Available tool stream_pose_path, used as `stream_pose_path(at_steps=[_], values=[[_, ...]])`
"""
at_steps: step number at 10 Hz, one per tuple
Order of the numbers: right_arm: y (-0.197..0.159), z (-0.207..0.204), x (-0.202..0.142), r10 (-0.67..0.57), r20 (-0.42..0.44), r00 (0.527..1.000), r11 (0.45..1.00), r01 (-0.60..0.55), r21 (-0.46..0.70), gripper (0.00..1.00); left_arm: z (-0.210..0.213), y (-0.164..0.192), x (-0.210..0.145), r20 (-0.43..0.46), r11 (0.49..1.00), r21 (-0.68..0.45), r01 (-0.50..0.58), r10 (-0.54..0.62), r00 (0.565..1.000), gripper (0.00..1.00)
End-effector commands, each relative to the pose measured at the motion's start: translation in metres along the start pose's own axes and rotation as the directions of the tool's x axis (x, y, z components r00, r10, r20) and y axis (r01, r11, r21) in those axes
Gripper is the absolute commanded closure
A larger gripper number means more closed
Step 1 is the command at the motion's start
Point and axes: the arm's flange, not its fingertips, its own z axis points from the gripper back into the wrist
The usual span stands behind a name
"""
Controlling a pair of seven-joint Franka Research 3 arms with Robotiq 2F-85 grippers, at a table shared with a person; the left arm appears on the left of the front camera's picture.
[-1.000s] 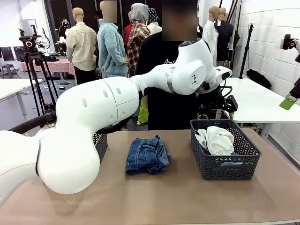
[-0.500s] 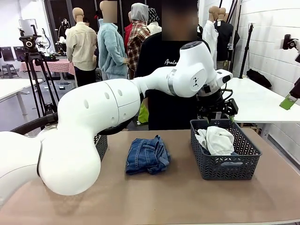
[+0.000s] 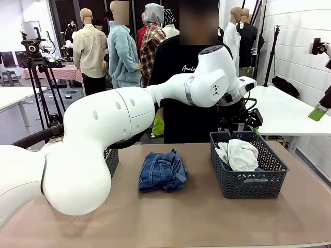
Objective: Sort the tops and bottoms.
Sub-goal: Lift clothes from the center of the table with your right hand.
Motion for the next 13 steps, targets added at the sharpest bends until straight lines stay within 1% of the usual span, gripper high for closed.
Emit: stream_pose_path(at_steps=[1,2,3,4,5,6,7,8,9,10,11,13], values=[[-0.002,0.000,0.003,-0.008,-0.006,1.000,1.000,0.008,-0.011,0.00,0.002,0.000,0.000,-0.002,1.000,0.001,0.014,-0.014,1.000,0.00],[-0.002,0.000,0.003,-0.008,-0.006,1.000,1.000,0.008,-0.011,0.00,0.000,0.000,0.000,0.000,1.000,0.000,0.000,0.000,1.000,0.00],[-0.002,0.000,0.003,-0.008,-0.006,1.000,1.000,0.008,-0.011,0.00,0.019,-0.013,-0.014,-0.054,0.993,0.108,0.037,-0.032,0.998,0.00],[-0.002,0.000,0.003,-0.008,-0.006,1.000,1.000,0.008,-0.011,0.00,0.041,-0.033,-0.028,-0.116,0.971,0.229,0.074,-0.048,0.992,0.00],[-0.002,0.000,0.003,-0.008,-0.006,1.000,1.000,0.008,-0.011,0.00,0.062,-0.052,-0.041,-0.149,0.941,0.323,0.102,-0.055,0.987,0.00],[-0.002,0.000,0.003,-0.008,-0.006,1.000,1.000,0.008,-0.011,0.00,0.082,-0.068,-0.052,-0.205,0.922,0.359,0.141,-0.070,0.976,0.00],[-0.002,0.000,0.003,-0.008,-0.006,1.000,1.000,0.008,-0.011,0.00,0.100,-0.077,-0.064,-0.275,0.902,0.407,0.143,-0.028,0.961,0.00],[-0.002,0.000,0.003,-0.008,-0.006,1.000,1.000,0.008,-0.011,0.00,0.114,-0.077,-0.075,-0.329,0.900,0.416,0.127,0.019,0.944,0.00],[-0.002,0.000,0.003,-0.008,-0.006,1.000,1.000,0.008,-0.011,0.00,0.128,-0.069,-0.088,-0.408,0.890,0.445,0.102,0.100,0.907,0.00],[-0.002,0.000,0.003,-0.008,-0.006,1.000,1.000,0.008,-0.011,0.00,0.142,-0.055,-0.101,-0.375,0.865,0.501,0.032,0.184,0.908,0.00],[-0.002,0.000,0.003,-0.008,-0.006,1.000,1.000,0.008,-0.011,0.00,0.152,-0.038,-0.120,-0.336,0.863,0.504,-0.037,0.236,0.912,0.00],[-0.002,0.000,0.003,-0.008,-0.006,1.000,1.000,0.008,-0.011,0.00,0.171,-0.008,-0.168,-0.261,0.858,0.479,-0.186,0.341,0.903,0.00]])
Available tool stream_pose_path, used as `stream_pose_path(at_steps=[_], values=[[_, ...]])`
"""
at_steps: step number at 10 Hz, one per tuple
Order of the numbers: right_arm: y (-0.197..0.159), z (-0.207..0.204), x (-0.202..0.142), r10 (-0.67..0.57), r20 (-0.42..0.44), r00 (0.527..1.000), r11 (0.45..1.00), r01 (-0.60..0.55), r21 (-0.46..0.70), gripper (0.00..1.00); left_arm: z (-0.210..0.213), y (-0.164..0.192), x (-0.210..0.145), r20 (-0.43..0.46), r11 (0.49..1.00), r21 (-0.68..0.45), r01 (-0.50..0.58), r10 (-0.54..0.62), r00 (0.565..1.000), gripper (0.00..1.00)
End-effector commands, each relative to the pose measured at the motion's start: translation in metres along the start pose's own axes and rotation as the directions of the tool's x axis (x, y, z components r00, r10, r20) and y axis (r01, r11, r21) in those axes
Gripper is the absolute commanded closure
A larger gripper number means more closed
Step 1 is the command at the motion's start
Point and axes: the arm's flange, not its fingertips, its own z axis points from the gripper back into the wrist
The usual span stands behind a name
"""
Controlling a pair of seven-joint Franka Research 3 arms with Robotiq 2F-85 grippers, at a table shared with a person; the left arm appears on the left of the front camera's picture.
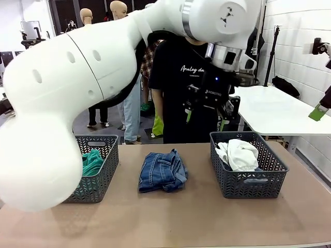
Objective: Sort the tops and bottoms.
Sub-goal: Lift clothes from the center of the table with your right hand.
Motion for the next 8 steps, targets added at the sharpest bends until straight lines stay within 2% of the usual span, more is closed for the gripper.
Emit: stream_pose_path(at_steps=[1,2,3,8], values=[[-0.001,0.000,0.003,-0.007,-0.007,1.000,1.000,0.007,-0.011,0.00,-0.051,0.051,-0.083,0.035,0.986,-0.108,-0.131,0.135,0.990,0.00],[-0.001,0.000,0.003,-0.007,-0.007,1.000,1.000,0.007,-0.011,0.00,-0.049,0.046,-0.083,0.046,0.979,-0.103,-0.178,0.183,0.982,0.00],[-0.001,0.000,0.003,-0.007,-0.007,1.000,1.000,0.007,-0.011,0.00,0.011,0.007,-0.001,0.002,0.997,-0.037,-0.063,0.063,0.998,0.00],[-0.001,0.000,0.003,-0.007,-0.007,1.000,1.000,0.007,-0.011,0.00,0.008,0.003,-0.001,-0.006,0.996,-0.044,-0.078,0.078,0.997,0.00]])
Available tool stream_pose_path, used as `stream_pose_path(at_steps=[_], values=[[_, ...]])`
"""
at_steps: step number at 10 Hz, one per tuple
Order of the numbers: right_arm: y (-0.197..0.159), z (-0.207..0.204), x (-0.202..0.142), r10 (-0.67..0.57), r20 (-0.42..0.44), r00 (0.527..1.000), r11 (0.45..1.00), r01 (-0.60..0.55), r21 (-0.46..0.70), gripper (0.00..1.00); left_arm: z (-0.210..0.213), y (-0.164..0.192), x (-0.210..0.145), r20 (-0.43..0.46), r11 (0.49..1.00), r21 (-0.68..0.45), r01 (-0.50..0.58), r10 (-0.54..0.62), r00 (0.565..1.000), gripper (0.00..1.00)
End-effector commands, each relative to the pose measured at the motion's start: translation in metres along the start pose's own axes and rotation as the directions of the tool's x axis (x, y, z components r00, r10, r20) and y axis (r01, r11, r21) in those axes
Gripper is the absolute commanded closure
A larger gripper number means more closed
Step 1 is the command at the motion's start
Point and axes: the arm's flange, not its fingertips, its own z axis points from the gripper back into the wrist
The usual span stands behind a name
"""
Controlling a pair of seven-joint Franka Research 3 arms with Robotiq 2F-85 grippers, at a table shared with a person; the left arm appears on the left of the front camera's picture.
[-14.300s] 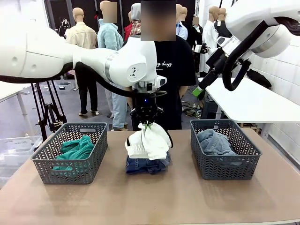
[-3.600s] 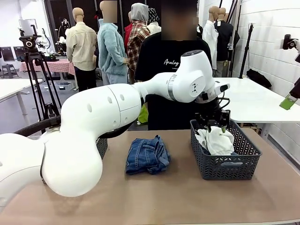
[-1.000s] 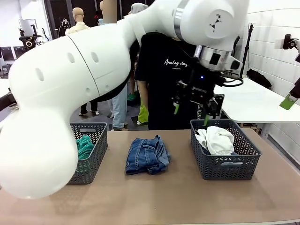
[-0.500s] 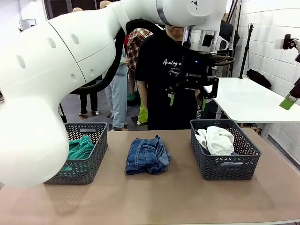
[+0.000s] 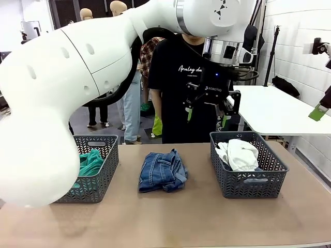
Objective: Sort the tops and bottoms.
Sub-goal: Lift clothes from the center of the table with your right hand.
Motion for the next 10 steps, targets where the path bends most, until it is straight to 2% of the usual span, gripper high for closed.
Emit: stream_pose_path(at_steps=[1,2,3,4,5,6,7,9,10], values=[[-0.001,0.000,0.003,-0.007,-0.007,1.000,1.000,0.007,-0.011,0.00,-0.013,0.033,-0.006,0.015,0.989,-0.002,-0.145,0.145,0.989,0.00],[-0.001,0.000,0.003,-0.007,-0.007,1.000,1.000,0.007,-0.011,0.00,-0.024,0.067,-0.026,0.040,0.969,0.013,-0.246,0.245,0.969,0.00],[-0.001,0.000,0.003,-0.007,-0.007,1.000,1.000,0.007,-0.011,0.00,-0.030,0.101,-0.054,0.115,0.945,0.046,-0.323,0.316,0.942,0.00],[-0.001,0.000,0.003,-0.007,-0.007,1.000,1.000,0.007,-0.011,0.00,-0.036,0.130,-0.076,0.220,0.937,0.053,-0.346,0.327,0.919,0.00],[-0.001,0.000,0.003,-0.007,-0.007,1.000,1.000,0.007,-0.011,0.00,-0.047,0.149,-0.095,0.234,0.957,0.087,-0.278,0.251,0.939,0.00],[-0.001,0.000,0.003,-0.007,-0.007,1.000,1.000,0.007,-0.011,0.00,-0.058,0.166,-0.106,0.244,0.964,0.062,-0.258,0.236,0.941,0.00],[-0.001,0.000,0.003,-0.007,-0.007,1.000,1.000,0.007,-0.011,0.00,-0.073,0.190,-0.124,0.294,0.951,0.066,-0.302,0.271,0.916,0.00],[-0.001,0.000,0.003,-0.007,-0.007,1.000,1.000,0.007,-0.011,0.00,-0.089,0.224,-0.149,0.449,0.922,0.002,-0.387,0.345,0.824,0.00],[-0.001,0.000,0.003,-0.007,-0.007,1.000,1.000,0.007,-0.011,0.00,-0.099,0.228,-0.156,0.399,0.911,-0.052,-0.408,0.394,0.828,0.00]])
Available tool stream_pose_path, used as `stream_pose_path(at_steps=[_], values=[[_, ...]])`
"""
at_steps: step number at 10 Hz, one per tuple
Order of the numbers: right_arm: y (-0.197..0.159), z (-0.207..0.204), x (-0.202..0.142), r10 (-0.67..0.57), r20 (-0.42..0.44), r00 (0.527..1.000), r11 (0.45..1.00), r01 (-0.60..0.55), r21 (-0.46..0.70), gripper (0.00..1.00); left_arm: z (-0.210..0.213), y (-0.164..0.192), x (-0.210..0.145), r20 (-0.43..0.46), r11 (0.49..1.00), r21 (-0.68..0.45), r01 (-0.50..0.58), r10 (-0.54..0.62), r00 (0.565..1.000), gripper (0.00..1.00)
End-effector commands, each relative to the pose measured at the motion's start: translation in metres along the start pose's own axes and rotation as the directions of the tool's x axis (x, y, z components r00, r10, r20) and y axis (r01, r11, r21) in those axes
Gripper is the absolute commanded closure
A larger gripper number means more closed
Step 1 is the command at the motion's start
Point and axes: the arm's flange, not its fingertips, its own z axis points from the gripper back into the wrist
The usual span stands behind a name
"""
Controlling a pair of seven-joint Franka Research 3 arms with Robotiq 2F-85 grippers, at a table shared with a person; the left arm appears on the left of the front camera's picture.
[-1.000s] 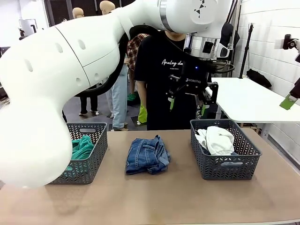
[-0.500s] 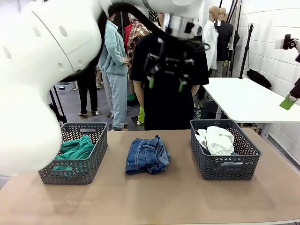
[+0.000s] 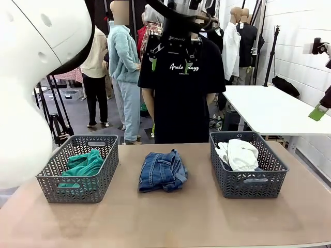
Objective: Sort the tops and bottoms.
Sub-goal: Lift clothes from the center of the table with your right hand.
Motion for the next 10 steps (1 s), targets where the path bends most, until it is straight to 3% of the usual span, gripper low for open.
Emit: stream_pose_path(at_steps=[1,2,7,10], values=[[-0.001,0.000,0.003,-0.007,-0.007,1.000,1.000,0.007,-0.011,0.00,-0.143,0.143,-0.171,-0.078,0.986,-0.137,-0.093,0.082,0.994,0.00],[-0.001,0.000,0.003,-0.007,-0.007,1.000,1.000,0.007,-0.011,0.00,0.000,0.000,0.000,0.000,1.000,0.000,0.000,0.000,1.000,0.00],[-0.001,0.000,0.003,-0.007,-0.007,1.000,1.000,0.007,-0.011,0.00,-0.003,-0.002,0.000,-0.019,1.000,-0.018,-0.016,0.016,1.000,0.00],[-0.001,0.000,0.003,-0.007,-0.007,1.000,1.000,0.007,-0.011,0.00,-0.098,0.060,-0.019,-0.217,1.000,-0.020,-0.004,0.000,0.976,0.00]])
